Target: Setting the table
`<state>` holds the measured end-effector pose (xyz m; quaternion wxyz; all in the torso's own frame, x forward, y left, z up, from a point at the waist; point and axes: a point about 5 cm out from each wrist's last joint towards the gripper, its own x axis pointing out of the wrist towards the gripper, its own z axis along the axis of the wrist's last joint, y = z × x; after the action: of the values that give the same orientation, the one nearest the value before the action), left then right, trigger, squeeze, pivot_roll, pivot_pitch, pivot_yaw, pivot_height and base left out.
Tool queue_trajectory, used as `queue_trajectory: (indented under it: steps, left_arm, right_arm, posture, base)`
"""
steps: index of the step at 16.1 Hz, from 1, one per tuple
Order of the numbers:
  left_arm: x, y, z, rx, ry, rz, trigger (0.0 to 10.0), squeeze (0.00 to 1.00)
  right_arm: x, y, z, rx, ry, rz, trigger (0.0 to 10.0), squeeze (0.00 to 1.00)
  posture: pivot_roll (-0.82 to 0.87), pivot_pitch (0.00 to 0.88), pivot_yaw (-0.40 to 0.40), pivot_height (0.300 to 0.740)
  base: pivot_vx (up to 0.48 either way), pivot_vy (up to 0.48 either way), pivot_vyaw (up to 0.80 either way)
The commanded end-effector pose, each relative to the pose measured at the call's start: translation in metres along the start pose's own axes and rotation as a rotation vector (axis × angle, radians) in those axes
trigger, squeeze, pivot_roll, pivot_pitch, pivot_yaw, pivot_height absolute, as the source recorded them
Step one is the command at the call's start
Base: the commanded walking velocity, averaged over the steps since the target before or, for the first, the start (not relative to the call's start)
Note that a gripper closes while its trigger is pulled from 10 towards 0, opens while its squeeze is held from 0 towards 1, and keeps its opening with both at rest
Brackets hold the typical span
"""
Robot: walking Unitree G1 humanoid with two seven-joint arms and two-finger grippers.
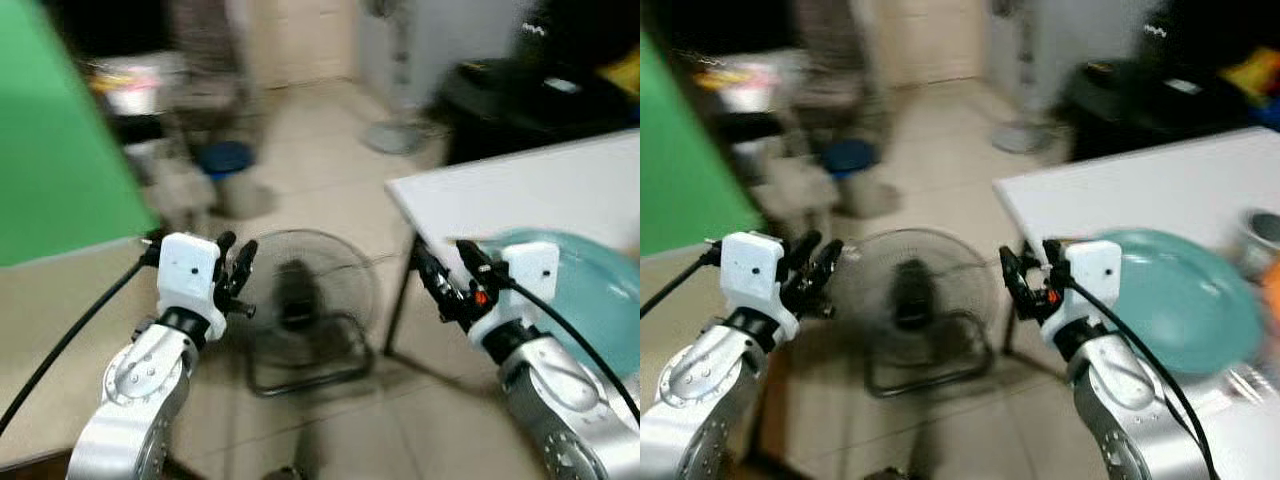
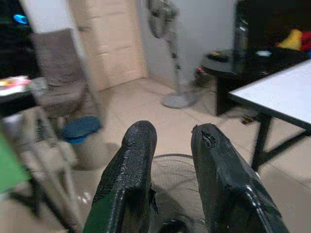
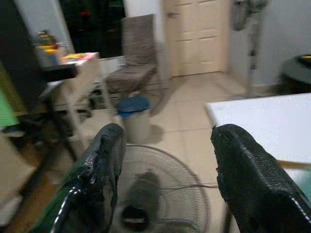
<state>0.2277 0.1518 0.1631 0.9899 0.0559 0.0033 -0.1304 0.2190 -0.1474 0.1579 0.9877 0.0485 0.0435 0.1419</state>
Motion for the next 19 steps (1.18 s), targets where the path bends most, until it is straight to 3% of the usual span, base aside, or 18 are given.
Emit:
queue_trajectory:
  steps: [1, 9, 19]
  left_arm:
    - [-0.001, 0.005, 0.0, 0.008, 0.007, 0.027, 10.0, 0.0]
    - [-0.008, 0.006, 0.001, 0.012, 0.018, 0.033, 10.0, 0.0]
    - [-0.008, 0.019, 0.007, 0.066, 0.009, 0.048, 10.0, 0.0]
  right_arm:
    - [0.002, 0.005, 0.001, 0.021, -0.003, 0.027, 10.0, 0.0]
    - [0.005, 0.008, -0.003, 0.051, 0.016, 0.055, 10.0, 0.0]
    - [0.005, 0.003, -0.005, 0.094, 0.028, -0.025, 10.0, 0.0]
  posture:
    - [0.13, 0.0, 0.029, 0.74]
    - [0.16, 0.0, 0.009, 0.74]
    - [0.16, 0.0, 0.013, 0.74]
  base:
    - [0.0, 0.0, 0.8]
    - [0.0, 0.0, 0.8]
    - [0.0, 0.285, 0.0]
